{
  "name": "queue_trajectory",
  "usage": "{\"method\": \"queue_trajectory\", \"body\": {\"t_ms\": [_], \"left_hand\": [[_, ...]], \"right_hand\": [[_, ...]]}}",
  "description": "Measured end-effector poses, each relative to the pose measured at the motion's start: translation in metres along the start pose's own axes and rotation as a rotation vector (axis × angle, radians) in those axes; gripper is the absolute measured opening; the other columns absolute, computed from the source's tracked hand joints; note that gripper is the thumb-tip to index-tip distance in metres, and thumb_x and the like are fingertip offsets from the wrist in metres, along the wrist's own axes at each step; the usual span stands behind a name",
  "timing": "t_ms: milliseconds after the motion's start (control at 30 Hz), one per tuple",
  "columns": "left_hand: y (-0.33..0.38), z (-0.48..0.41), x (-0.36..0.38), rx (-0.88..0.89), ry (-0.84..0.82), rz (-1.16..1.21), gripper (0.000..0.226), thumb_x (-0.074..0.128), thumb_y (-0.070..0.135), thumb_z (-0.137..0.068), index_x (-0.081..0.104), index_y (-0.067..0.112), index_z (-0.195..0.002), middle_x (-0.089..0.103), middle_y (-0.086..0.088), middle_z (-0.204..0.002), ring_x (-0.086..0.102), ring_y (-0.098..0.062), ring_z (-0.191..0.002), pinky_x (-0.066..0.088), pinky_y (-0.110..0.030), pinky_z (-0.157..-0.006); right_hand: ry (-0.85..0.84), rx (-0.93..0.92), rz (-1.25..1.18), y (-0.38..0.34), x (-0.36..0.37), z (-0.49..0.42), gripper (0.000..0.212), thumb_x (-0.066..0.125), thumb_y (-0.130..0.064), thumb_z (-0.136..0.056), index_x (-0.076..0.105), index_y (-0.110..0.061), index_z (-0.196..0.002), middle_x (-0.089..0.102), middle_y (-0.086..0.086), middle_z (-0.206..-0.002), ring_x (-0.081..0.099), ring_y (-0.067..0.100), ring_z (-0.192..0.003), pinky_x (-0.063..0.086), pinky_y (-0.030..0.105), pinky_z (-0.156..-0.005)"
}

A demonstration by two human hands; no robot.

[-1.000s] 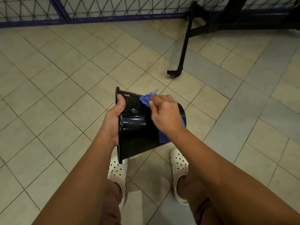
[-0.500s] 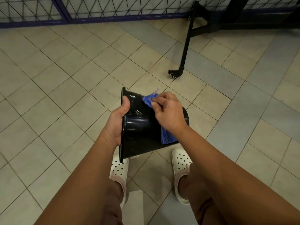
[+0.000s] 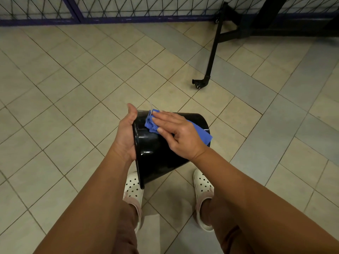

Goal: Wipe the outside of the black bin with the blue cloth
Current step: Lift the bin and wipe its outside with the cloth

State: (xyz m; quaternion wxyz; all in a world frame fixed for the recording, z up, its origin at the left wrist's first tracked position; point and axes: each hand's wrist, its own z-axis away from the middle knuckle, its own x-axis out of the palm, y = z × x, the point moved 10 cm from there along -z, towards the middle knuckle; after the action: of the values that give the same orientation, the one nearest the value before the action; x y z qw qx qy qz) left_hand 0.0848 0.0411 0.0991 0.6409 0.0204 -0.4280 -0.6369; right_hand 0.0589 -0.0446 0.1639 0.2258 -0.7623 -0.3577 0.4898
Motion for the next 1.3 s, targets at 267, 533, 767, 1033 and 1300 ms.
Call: {"method": "queue_trajectory", "body": {"t_ms": [267, 533, 767, 1033, 1300], "left_hand": [[-0.001, -0.002, -0.011, 0.007, 0.107, -0.083, 0.084, 0.034, 0.075, -0.089, 0.067, 0.004, -0.120, 0.070, -0.023, -0.115, 0.071, -0.034, -0.098, 0.061, -0.041, -0.077], [0.002, -0.002, -0.013, -0.016, 0.075, 0.030, 0.094, 0.027, 0.074, -0.093, 0.080, -0.002, -0.080, 0.075, -0.022, -0.095, 0.075, -0.032, -0.084, 0.062, -0.044, -0.070], [-0.004, -0.003, 0.002, -0.062, -0.003, 0.069, 0.103, 0.018, 0.082, -0.086, 0.080, 0.000, -0.080, 0.075, -0.020, -0.092, 0.076, -0.029, -0.084, 0.062, -0.038, -0.071], [-0.006, -0.011, -0.011, -0.034, 0.111, -0.051, 0.095, 0.024, 0.083, -0.085, 0.077, 0.006, -0.100, 0.074, -0.019, -0.101, 0.074, -0.029, -0.090, 0.061, -0.035, -0.074], [-0.005, -0.010, -0.007, -0.062, 0.008, 0.045, 0.108, 0.018, 0.087, -0.082, 0.074, -0.004, -0.097, 0.071, -0.019, -0.091, 0.073, -0.029, -0.082, 0.062, -0.034, -0.074]], "right_hand": [[0.033, 0.366, 0.111, 0.036, -0.006, 0.005, 0.033, 0.047, -0.022, -0.096, 0.061, -0.007, -0.121, 0.063, 0.009, -0.123, 0.055, 0.021, -0.119, 0.038, 0.046, -0.106], [-0.046, -0.070, -0.074, 0.003, 0.004, 0.012, 0.027, 0.063, -0.016, -0.086, 0.068, -0.006, -0.111, 0.062, 0.009, -0.124, 0.050, 0.025, -0.126, 0.036, 0.042, -0.109], [-0.059, 0.029, -0.014, -0.001, 0.012, -0.005, 0.028, 0.058, -0.014, -0.090, 0.065, -0.005, -0.115, 0.063, 0.009, -0.123, 0.057, 0.022, -0.118, 0.041, 0.036, -0.105], [0.116, 0.208, 0.082, 0.011, -0.005, 0.003, 0.026, 0.056, -0.015, -0.091, 0.067, -0.003, -0.111, 0.068, 0.010, -0.111, 0.061, 0.022, -0.108, 0.047, 0.036, -0.097], [-0.012, -0.217, 0.008, -0.029, 0.009, 0.009, 0.022, 0.058, -0.004, -0.088, 0.069, 0.000, -0.106, 0.065, 0.015, -0.113, 0.057, 0.031, -0.111, 0.044, 0.045, -0.093]]}}
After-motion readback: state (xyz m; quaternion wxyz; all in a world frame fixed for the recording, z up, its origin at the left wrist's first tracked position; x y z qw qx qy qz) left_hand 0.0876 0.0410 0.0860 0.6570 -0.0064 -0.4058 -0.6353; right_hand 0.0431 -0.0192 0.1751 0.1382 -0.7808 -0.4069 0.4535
